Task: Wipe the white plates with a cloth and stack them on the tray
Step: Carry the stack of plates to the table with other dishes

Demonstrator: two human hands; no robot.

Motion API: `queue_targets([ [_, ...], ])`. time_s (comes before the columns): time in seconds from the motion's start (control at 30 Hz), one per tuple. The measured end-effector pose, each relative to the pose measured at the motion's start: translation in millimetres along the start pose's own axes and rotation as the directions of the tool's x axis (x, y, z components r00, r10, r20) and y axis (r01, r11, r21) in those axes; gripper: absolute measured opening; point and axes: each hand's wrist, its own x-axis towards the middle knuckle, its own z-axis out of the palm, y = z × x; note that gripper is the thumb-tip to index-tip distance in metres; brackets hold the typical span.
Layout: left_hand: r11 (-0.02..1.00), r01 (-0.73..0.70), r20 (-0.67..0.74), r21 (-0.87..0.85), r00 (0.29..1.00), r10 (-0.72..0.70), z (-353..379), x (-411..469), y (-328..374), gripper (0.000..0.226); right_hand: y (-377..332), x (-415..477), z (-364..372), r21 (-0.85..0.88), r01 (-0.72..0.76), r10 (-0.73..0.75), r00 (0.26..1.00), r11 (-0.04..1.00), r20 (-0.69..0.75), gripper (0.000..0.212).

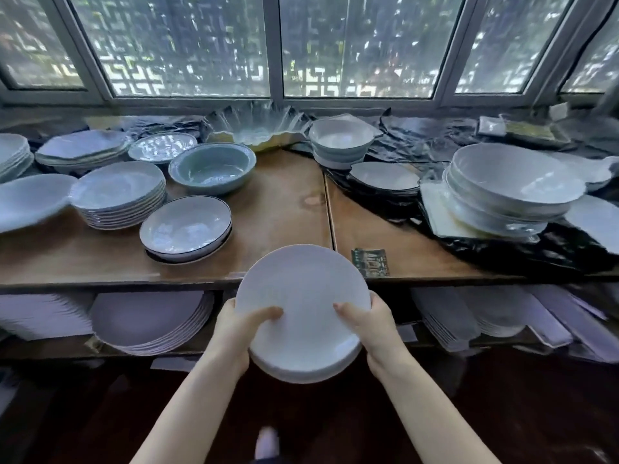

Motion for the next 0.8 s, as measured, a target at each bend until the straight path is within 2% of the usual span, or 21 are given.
queue_targets([
  [0.07,1.000,0.025,0.006,-0.012,1.000,-0.025,11.8,37.0,4.4,0.049,0.5,37.1,4.5,0.029,-0.028,0.028,0.999,0.999,-0.015,0.048],
  [0.13,0.995,0.085,0.002,-0.041,0.996,-0.085,22.6,77.9,7.3,0.067,1.1,76.2,10.0,0.069,-0.065,0.068,0.997,0.995,-0.041,0.034],
  [0.2,0.989,0.132,0.001,-0.063,0.991,-0.132,32.7,120.3,9.4,0.073,-0.2,116.5,16.6,0.076,-0.089,0.095,0.993,0.993,-0.074,0.027],
  [0.33,0.982,0.182,-0.007,-0.044,0.983,-0.182,51.7,203.1,18.3,0.071,-4.0,198.2,33.9,0.049,-0.126,0.131,0.981,0.991,-0.144,0.031],
  [0.47,0.965,0.261,-0.005,0.040,0.965,-0.261,64.9,276.2,33.2,0.086,-3.6,269.5,52.5,0.042,-0.203,0.207,0.960,0.978,-0.186,0.035],
  [0.57,0.960,0.246,-0.042,0.133,0.969,-0.243,76.4,324.4,41.0,0.096,-2.1,314.5,61.8,0.052,-0.233,0.239,0.948,0.971,-0.212,0.028],
  [0.8,0.943,0.260,-0.075,0.206,0.965,-0.250,98.2,396.1,46.7,0.084,0.4,387.8,73.4,0.035,-0.285,0.284,0.922,0.958,-0.264,0.028],
])
